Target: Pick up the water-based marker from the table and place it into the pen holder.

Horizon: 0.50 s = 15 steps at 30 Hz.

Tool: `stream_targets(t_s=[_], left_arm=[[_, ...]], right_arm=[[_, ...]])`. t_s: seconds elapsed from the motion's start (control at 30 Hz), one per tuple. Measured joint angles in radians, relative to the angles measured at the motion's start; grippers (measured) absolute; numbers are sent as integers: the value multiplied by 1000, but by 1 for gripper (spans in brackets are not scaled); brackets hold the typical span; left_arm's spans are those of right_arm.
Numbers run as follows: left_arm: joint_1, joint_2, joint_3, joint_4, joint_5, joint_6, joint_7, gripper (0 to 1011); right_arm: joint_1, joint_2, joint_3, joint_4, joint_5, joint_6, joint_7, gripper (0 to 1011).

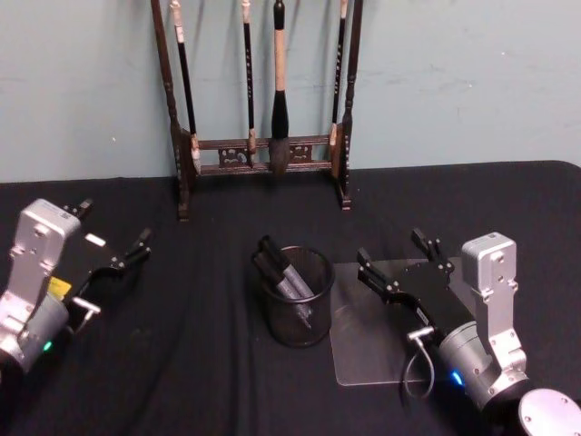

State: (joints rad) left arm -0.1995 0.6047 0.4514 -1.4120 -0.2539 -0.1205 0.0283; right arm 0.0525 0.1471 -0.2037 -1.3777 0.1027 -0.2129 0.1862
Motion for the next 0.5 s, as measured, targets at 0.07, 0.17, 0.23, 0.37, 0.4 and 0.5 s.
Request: stream_targets(t_s=[0.07,0.17,0.23,0.37,0.4,0.5], left_arm=[[0,0,0,0,0,0,0,1009],[0,0,0,0,0,0,0,1009],[0,0,0,0,0,0,0,1009],[0,0,0,0,0,0,0,1009],[0,0,0,0,0,0,0,1009],[0,0,0,0,0,0,0,1009]], right_arm=[[0,0,0,0,0,0,0,1002],[0,0,0,0,0,0,0,1002],[0,0,0,0,0,0,0,1002],[0,0,0,0,0,0,0,1002],[0,0,0,0,0,0,0,1002],[0,0,0,0,0,0,0,1002]])
